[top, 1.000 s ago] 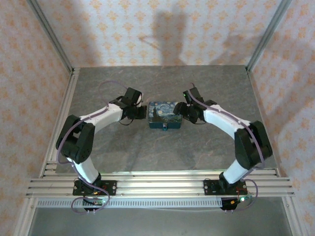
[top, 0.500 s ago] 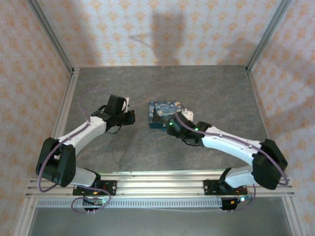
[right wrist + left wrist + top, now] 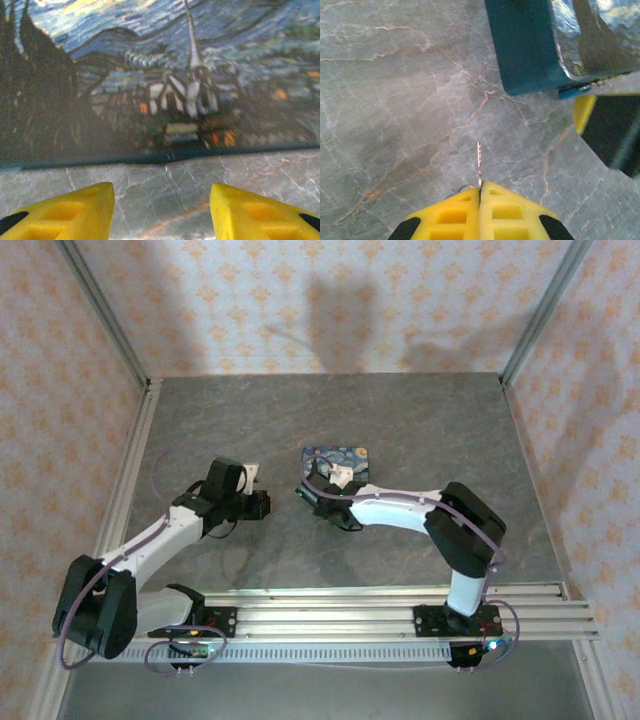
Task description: Unlock a padlock with a key
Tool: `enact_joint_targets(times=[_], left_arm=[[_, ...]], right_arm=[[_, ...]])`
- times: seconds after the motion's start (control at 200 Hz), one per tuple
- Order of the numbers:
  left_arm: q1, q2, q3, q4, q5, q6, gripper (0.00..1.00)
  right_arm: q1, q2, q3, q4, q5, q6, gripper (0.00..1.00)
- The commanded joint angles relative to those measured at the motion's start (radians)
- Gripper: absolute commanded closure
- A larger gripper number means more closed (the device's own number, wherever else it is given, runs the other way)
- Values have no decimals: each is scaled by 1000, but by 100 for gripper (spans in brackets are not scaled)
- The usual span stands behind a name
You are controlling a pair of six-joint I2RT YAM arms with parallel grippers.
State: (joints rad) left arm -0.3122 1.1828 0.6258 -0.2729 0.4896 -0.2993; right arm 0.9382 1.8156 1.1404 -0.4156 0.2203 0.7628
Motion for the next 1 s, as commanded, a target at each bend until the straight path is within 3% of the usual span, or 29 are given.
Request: enact_joint_targets(times=[0.0, 0.641, 0.996], left_arm=[[-1, -43, -32, 63, 60, 25, 100], [-6, -46, -77, 114, 83, 31, 100], [-10, -53, -107, 129, 89, 29, 100]], right_arm=[[-23, 28, 32, 16, 31, -10, 46], [-62, 126, 65, 75, 31, -85, 51], [-32, 135, 76, 84, 107, -59, 51]])
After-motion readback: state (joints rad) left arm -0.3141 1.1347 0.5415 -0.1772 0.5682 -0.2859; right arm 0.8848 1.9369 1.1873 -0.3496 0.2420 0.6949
